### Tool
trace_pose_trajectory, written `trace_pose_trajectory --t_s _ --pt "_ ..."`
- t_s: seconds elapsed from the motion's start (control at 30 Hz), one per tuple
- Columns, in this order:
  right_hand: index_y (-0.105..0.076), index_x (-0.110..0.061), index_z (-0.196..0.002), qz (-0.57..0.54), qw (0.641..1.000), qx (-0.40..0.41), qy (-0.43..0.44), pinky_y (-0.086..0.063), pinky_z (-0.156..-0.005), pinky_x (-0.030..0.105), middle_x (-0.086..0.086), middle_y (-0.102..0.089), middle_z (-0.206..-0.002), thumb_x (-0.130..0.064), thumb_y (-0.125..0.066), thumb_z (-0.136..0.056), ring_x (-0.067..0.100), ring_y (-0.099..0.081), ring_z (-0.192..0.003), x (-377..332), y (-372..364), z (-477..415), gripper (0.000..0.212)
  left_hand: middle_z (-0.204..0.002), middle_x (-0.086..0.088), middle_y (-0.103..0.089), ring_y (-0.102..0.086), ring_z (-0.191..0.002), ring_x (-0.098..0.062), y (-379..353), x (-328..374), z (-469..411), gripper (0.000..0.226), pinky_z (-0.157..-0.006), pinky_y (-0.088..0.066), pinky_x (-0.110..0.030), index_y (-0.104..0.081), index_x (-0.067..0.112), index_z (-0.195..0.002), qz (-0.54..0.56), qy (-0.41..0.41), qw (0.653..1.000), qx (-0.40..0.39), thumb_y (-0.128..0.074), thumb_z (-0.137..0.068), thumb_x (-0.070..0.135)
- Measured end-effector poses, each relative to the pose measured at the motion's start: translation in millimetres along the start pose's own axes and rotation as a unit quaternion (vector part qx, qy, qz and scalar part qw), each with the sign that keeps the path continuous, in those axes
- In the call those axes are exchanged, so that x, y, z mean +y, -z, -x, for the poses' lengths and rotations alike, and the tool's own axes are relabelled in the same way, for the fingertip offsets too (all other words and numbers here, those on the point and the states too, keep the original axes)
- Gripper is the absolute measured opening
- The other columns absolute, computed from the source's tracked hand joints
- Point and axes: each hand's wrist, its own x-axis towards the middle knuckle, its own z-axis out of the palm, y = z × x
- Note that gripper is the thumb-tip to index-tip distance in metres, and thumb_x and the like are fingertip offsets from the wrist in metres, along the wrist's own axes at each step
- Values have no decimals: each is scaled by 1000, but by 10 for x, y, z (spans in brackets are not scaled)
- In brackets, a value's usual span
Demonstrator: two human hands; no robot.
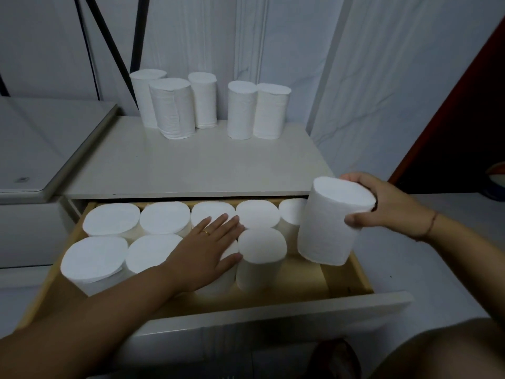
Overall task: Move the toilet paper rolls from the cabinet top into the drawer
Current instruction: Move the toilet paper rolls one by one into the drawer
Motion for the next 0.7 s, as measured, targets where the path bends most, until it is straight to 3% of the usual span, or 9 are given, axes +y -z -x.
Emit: trace_pose_trajectory --t_s 0.17,0.33,0.53,0.7 --pt "-41 -39 -121 46 997 -69 7 -55 -80 25 -14 -48 -116 -32 -80 -59 9 -47 -110 197 -252 -42 73 -159 9 2 8 -146 -10 21 38 32 71 -116 13 -30 0 33 -151 4 -1 1000 -4 -5 -88 66" --pt "-36 -35 -125 119 987 -100 26 -43 -82 11 -13 -41 -123 -24 -83 -63 9 -42 -116 359 -441 -153 79 -159 11 4 8 -146 -10 35 59 46 74 -119 9 -31 1 34 -150 10 4 1000 -7 2 -84 69" --pt "-32 -36 -123 203 972 -109 36 -40 -101 30 -3 -34 -131 -27 -84 -61 12 -33 -122 512 -608 -195 81 -158 12 6 11 -145 -9 39 66 48 73 -116 14 -29 2 35 -150 14 5 1000 -4 1 -85 68" --pt "-31 -39 -119 225 970 -84 29 -40 -101 33 -1 -34 -132 -29 -85 -59 16 -35 -123 554 -732 -191 81 -158 12 7 10 -146 -9 17 56 48 76 -115 14 -29 3 35 -150 2 1 1000 -3 6 -83 71"
